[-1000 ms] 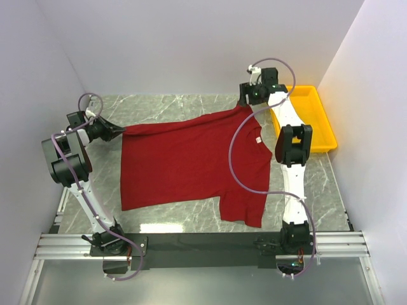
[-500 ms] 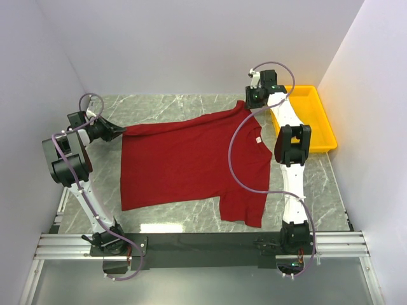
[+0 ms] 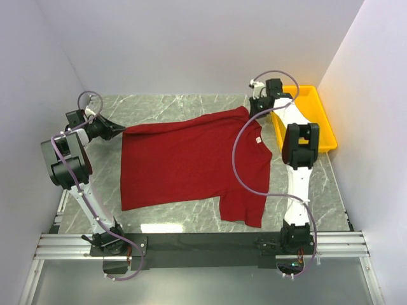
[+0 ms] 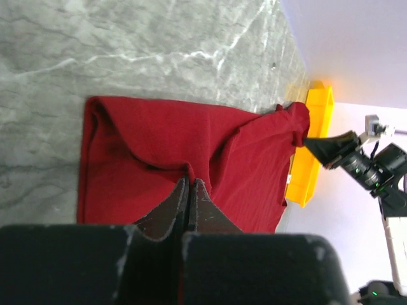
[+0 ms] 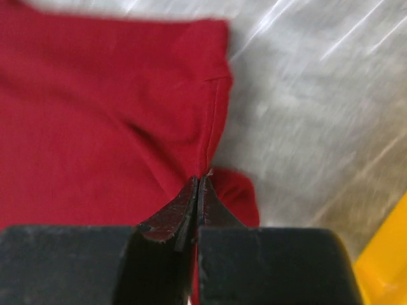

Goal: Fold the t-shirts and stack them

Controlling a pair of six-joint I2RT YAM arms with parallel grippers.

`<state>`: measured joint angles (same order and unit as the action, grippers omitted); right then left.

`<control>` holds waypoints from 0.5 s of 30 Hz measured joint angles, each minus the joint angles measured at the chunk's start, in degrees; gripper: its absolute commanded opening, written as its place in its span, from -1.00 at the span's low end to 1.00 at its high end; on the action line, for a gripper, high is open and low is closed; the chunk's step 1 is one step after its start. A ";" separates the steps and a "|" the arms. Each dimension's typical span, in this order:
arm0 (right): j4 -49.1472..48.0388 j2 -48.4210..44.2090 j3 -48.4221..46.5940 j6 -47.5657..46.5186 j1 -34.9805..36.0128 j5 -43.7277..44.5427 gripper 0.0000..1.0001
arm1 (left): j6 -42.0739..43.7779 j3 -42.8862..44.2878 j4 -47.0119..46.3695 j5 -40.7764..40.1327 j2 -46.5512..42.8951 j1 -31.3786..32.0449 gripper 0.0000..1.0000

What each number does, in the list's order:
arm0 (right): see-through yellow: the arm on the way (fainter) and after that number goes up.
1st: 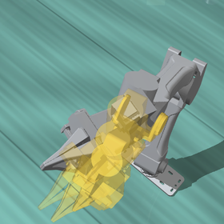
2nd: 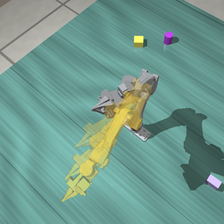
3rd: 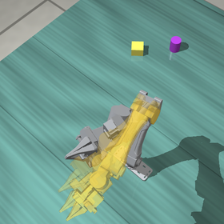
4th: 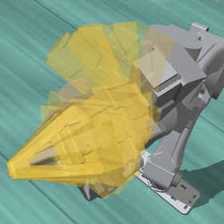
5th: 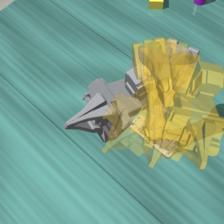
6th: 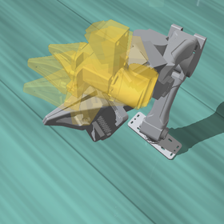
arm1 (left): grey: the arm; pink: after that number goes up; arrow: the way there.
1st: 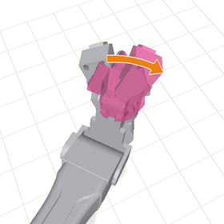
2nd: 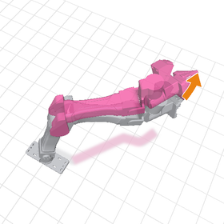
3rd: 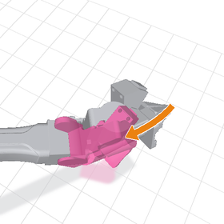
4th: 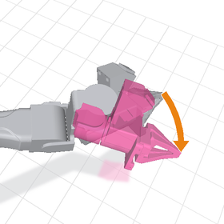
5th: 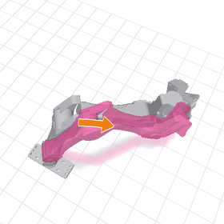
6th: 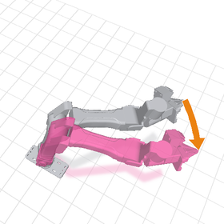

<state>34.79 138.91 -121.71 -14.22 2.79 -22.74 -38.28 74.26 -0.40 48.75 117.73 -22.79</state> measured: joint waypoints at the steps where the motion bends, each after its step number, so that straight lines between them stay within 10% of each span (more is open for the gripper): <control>1: -0.61 -2.19 3.41 -2.27 -0.17 -0.96 -1.00 | 0.11 0.00 0.26 0.09 -0.48 -0.02 -0.99; 15: -6.49 -27.30 34.69 -30.27 0.13 -6.14 -0.84 | 3.23 -4.09 2.49 2.34 -3.98 -1.33 -0.99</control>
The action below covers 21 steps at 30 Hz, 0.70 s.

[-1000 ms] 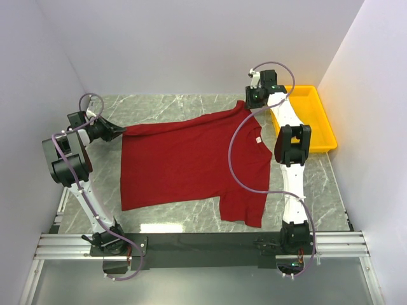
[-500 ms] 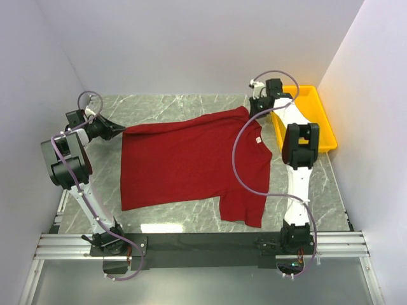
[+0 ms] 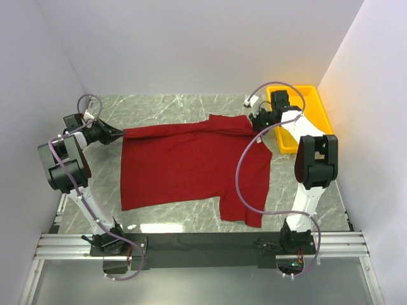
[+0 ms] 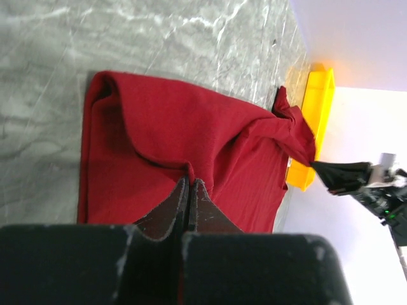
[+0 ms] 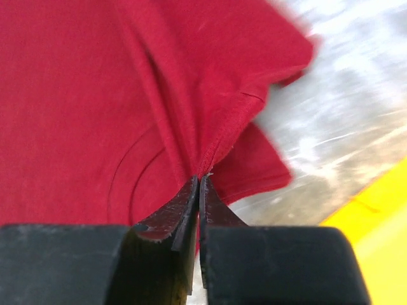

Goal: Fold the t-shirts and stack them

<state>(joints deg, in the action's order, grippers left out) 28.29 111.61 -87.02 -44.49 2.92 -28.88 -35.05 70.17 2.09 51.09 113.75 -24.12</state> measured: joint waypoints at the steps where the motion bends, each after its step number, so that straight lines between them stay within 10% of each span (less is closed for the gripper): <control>1: 0.90 0.17 0.74 -1.33 0.00 0.02 -0.82 | 0.20 -0.17 0.22 0.09 -0.04 -0.09 -0.99; 9: 10.36 0.37 3.32 -5.51 -1.38 -2.19 0.03 | 2.84 -1.25 3.41 0.11 -2.78 -0.33 -0.99; 21: 13.00 10.80 -20.44 27.15 -4.74 -5.62 0.07 | 4.39 -3.67 5.14 0.07 -4.42 -0.33 -0.99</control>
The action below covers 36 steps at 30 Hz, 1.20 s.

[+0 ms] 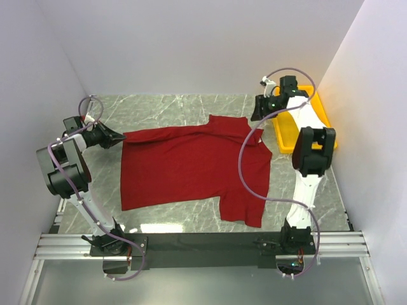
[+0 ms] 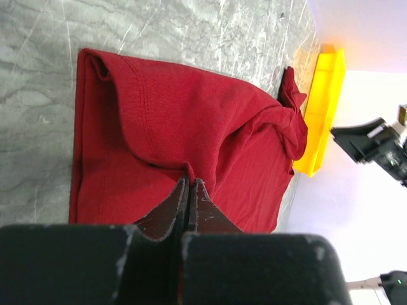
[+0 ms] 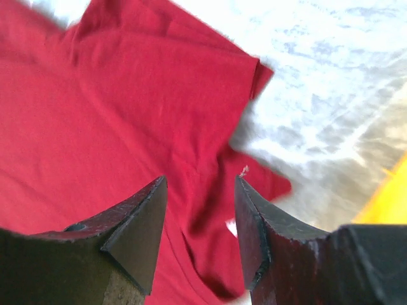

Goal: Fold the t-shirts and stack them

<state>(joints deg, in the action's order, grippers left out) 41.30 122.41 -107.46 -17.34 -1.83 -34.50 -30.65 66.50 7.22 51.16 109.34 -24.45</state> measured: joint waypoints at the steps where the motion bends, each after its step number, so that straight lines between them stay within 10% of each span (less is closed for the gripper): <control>1: -0.07 1.77 -1.60 2.75 0.39 0.31 0.07 | 0.00 -0.04 0.00 0.02 0.00 0.00 -0.99; 36: 7.80 16.35 -12.87 17.92 3.63 10.91 -0.09 | -0.28 -0.09 -0.48 0.26 0.00 0.00 -0.99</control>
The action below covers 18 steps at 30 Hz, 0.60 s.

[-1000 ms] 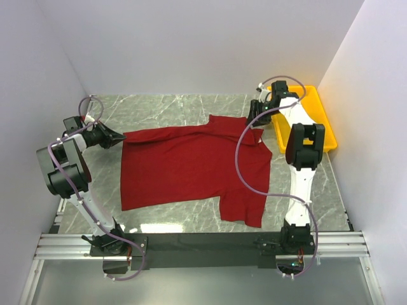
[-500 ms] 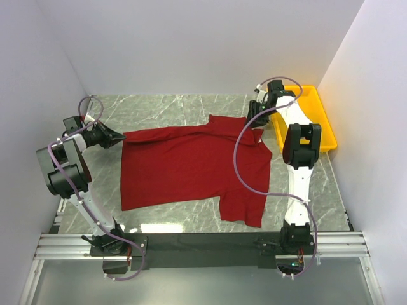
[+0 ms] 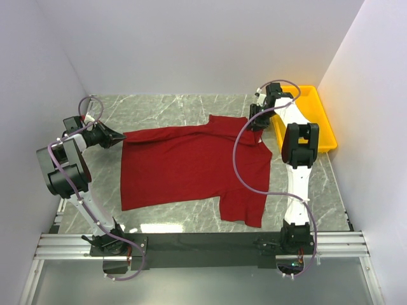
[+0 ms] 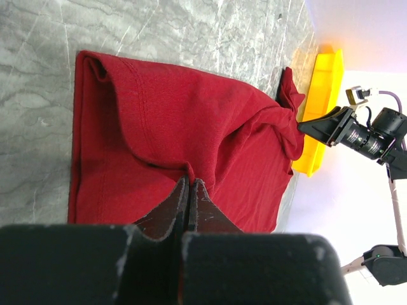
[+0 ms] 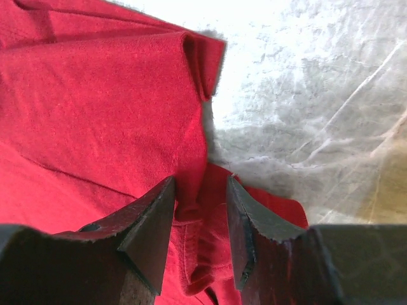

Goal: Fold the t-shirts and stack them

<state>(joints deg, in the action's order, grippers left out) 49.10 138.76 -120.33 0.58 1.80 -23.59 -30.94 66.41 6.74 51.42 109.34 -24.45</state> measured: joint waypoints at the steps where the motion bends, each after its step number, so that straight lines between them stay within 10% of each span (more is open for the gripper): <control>1: -0.02 0.00 0.00 0.00 0.04 0.28 -0.09 | -0.04 0.00 0.00 0.00 0.00 0.00 -0.99; 18: -1.09 0.00 0.02 0.96 0.94 -4.59 -1.00 | -0.15 0.02 0.02 0.02 0.00 0.00 -0.99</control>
<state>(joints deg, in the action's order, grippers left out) 48.01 138.76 -120.31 1.54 2.74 -28.18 -31.09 66.43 6.76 51.44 109.34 -24.45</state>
